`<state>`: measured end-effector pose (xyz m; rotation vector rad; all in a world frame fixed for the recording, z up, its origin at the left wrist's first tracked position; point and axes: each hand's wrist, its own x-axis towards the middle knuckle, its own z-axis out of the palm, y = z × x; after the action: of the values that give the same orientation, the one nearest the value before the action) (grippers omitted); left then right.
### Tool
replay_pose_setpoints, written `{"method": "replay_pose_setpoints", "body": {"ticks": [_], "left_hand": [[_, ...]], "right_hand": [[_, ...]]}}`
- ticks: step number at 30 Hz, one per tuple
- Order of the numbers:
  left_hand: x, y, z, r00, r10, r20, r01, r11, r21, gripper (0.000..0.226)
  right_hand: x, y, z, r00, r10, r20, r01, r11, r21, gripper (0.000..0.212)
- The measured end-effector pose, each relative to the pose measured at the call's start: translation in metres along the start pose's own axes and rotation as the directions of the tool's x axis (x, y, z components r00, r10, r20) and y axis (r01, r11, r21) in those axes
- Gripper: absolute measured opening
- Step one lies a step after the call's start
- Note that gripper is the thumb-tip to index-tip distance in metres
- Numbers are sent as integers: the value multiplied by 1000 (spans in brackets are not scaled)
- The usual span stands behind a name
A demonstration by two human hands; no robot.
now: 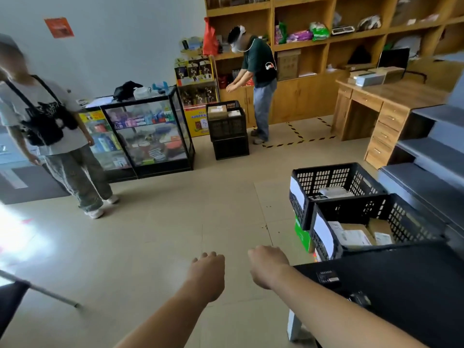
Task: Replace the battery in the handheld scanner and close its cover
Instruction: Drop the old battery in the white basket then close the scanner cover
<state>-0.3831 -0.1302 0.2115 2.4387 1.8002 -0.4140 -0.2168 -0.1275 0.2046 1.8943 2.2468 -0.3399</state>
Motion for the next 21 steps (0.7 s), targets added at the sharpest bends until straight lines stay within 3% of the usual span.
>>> {"method": "replay_pose_setpoints", "body": {"ticks": [7, 13, 17, 21], "left_hand": [[105, -3, -33, 998, 22, 51, -24, 999, 32, 24], [201, 58, -41, 963, 244, 115, -257, 959, 117, 31], [252, 138, -39, 860, 479, 179, -507, 843, 180, 31], [270, 219, -25, 665, 700, 262, -747, 633, 204, 30]], "right_hand": [[91, 39, -28, 1000, -18, 5, 18, 999, 28, 28], [106, 116, -22, 987, 161, -4, -159, 976, 147, 30], [78, 181, 1, 907, 418, 46, -413, 866, 282, 24], [24, 220, 38, 706, 689, 164, -699, 639, 321, 27]]}}
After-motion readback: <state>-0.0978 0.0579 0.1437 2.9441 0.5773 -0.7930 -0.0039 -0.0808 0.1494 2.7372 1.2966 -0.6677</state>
